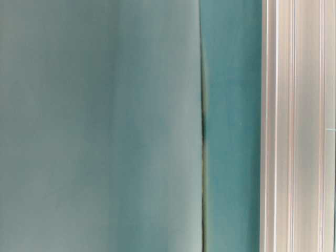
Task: Lift the metal rail with both hands.
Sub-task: 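Move both grippers down toward the two ends of the silver rail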
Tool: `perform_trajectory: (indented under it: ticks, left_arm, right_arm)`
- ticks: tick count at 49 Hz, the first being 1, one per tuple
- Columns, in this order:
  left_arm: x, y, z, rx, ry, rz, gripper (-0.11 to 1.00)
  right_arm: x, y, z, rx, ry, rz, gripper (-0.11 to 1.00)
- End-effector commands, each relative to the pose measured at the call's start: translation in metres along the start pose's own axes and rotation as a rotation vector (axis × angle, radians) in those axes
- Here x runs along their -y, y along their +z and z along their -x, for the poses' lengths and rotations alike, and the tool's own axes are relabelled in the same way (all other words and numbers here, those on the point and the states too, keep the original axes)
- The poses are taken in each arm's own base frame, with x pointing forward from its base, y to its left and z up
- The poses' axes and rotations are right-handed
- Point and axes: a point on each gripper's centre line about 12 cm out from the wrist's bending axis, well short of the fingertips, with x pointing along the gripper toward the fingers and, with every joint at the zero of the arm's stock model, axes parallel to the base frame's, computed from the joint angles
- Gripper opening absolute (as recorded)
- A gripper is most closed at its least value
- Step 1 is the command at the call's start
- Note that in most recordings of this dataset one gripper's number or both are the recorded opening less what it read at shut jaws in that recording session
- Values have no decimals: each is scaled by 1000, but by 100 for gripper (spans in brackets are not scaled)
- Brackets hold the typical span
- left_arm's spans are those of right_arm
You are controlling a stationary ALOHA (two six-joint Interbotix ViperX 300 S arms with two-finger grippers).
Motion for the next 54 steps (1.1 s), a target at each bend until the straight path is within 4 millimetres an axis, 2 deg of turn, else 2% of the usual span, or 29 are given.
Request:
perform_trajectory:
  ticks: [1,4,10,14,26,41,54]
  left_arm:
    - [3,-5,-8,-80,-11,65,14]
    - [3,-7,-12,-143,-5,117,16]
    - [3,-1,-16,-227,7,165,1]
    - [3,-1,-17,-273,8,150,-3]
    - [3,-3,-25,-396,13,110,-4]
    - [2,-9,-51,-625,29,104,-4]
    - [1,-24,-64,-865,51,103,-4]
  right_arm:
    - [0,0,-2,-2,-2,-20,14]
    - [1,-2,-3,-14,-10,-55,14]
    - [4,-7,-3,-62,-32,-147,3]
    - [4,-8,-4,-113,-38,-197,1]
    - [4,-12,-15,-356,-61,-262,1]
    - [1,-25,-42,-725,-77,-262,1]
    - [1,-49,-70,-950,-94,-257,1]
